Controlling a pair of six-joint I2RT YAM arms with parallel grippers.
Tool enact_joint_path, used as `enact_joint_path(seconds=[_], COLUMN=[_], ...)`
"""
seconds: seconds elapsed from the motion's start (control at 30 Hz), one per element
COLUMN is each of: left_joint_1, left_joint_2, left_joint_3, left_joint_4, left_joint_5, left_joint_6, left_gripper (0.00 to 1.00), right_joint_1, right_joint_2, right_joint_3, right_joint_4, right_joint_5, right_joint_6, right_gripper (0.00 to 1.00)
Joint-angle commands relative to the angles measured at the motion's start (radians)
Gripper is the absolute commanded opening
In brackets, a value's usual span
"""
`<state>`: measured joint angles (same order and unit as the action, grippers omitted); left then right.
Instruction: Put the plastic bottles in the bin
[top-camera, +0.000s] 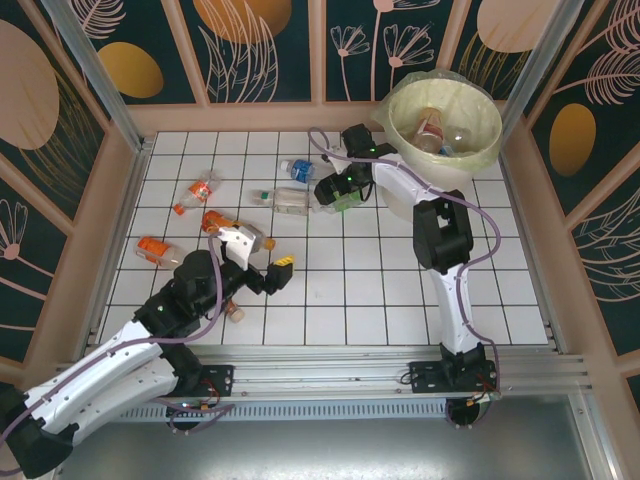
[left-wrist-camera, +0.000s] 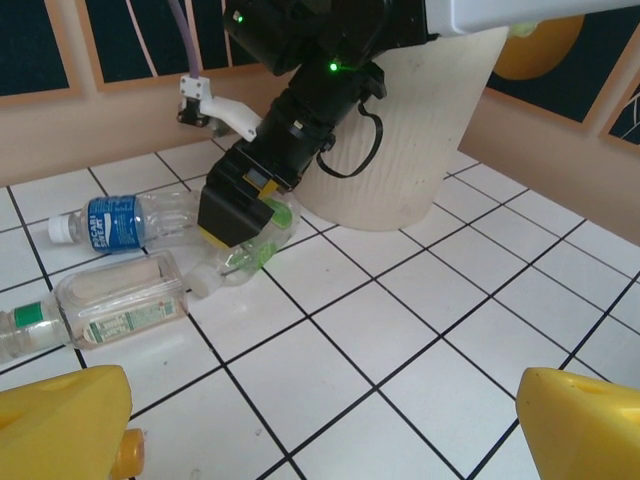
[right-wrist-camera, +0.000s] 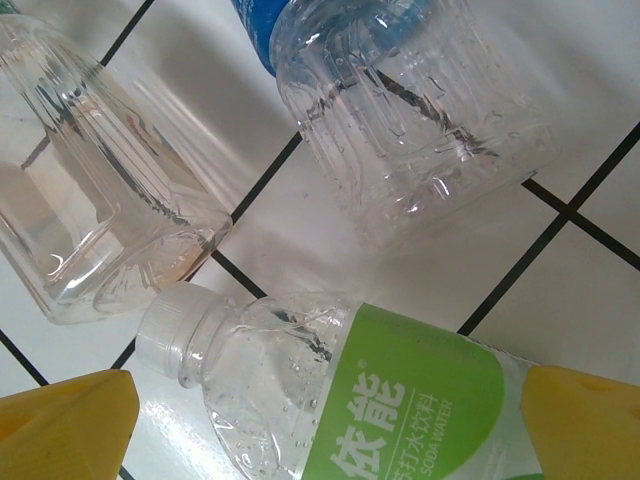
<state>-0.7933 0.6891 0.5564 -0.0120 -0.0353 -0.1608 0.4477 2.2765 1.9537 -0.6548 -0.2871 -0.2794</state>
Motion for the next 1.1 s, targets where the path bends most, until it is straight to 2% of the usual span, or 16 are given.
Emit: enact_joint_path(seconds=[0.0, 0.27, 0.67, 0.73, 0.87, 1.07], left_joint_1=[-0.006, -0.006, -0.006, -0.006, -0.006, -0.006], left_joint_2=[-0.004, -0.006, -0.008, -0.008, -0.008, -0.013], left_joint_3=[0.016, 0.017, 0.019, 0.02, 0.022, 0.024], left_joint_4=[-0.01, -0.011, -0.015, -0.016, -0.019, -0.02], left_joint_5=[0.004, 0.012, 0.012, 0.014, 0.014, 0.018], left_joint_6=[0.004, 0.006, 0.006, 0.006, 0.006, 0.006], left_gripper=[0.99, 0.99, 0.99, 0.99, 0.99, 0.99], right_joint_1=[0.007, 0.024, 0.086, 0.091, 0.094, 0.117], right_joint_2=[-0.013, -0.066, -0.198, -0.219, -0.258, -0.265], right_joint_3=[-0.026, -0.154, -0.345, -0.363, -0.366, -0.385], right_joint_4=[-0.031, 0.005, 0.103, 0.11, 0.056, -0.034], right_joint_5=[-0.008, 0.097, 0.389, 0.393, 0.312, 0.332], right_joint_6=[-0.02, -0.03, -0.063, -0.051, -0.014, 0.026], right_gripper=[0.99, 0.98, 0.97, 0.97, 0.95, 0.95])
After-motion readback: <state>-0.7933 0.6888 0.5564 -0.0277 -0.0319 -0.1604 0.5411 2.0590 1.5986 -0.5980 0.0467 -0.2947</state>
